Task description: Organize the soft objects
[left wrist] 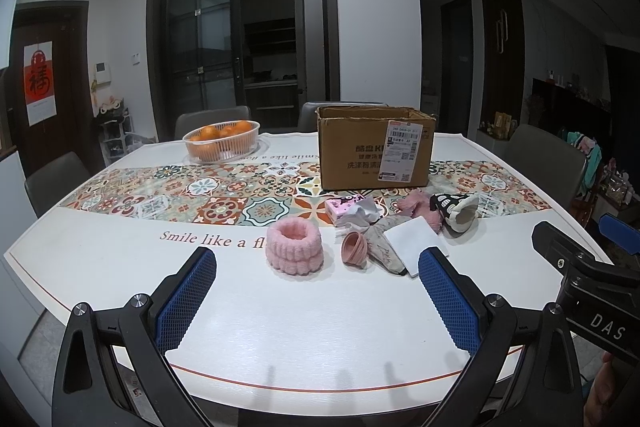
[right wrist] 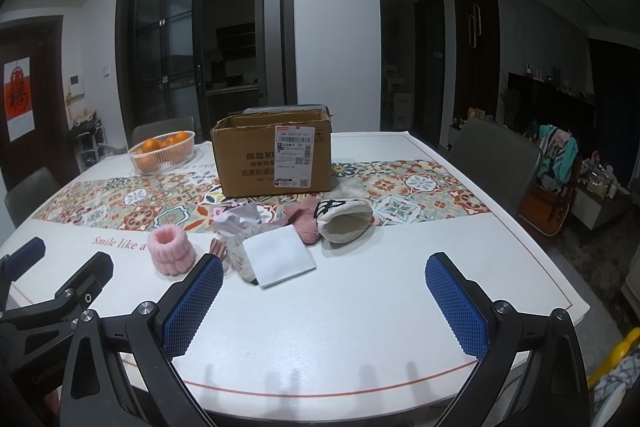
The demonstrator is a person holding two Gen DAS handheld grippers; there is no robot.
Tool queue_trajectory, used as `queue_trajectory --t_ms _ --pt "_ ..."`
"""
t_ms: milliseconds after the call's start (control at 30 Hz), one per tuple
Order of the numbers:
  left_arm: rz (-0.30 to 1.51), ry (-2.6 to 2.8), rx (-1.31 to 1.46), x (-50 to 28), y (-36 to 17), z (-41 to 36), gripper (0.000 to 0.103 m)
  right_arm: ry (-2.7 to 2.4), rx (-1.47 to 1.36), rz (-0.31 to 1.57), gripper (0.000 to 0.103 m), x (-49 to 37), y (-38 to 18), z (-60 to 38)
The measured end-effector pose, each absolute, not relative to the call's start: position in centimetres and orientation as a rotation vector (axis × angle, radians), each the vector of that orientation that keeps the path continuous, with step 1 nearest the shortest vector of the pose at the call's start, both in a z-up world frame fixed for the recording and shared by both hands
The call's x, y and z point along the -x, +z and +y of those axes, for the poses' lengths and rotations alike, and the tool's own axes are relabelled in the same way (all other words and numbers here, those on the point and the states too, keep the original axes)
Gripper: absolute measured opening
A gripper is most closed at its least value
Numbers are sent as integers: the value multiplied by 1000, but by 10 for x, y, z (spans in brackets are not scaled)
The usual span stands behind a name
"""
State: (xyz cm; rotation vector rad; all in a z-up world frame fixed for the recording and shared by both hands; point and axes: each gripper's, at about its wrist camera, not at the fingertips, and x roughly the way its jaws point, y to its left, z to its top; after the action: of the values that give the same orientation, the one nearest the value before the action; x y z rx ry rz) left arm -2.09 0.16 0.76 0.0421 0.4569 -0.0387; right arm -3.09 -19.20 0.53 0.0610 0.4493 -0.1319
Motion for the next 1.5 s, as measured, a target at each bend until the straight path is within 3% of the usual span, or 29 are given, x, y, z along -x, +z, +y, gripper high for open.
queue_trajectory --t_ms 667,1133,1500 --pt "520 -1 -27 -48 -29 32 102 -66 -60 516 100 -43 -21 -162" --pt "649 -25 -47 -113 -70 32 94 -33 -127 705 88 -116 -73 -163" --pt "738 -38 -33 -152 -88 36 86 1 -130 809 86 -160 -102 -154"
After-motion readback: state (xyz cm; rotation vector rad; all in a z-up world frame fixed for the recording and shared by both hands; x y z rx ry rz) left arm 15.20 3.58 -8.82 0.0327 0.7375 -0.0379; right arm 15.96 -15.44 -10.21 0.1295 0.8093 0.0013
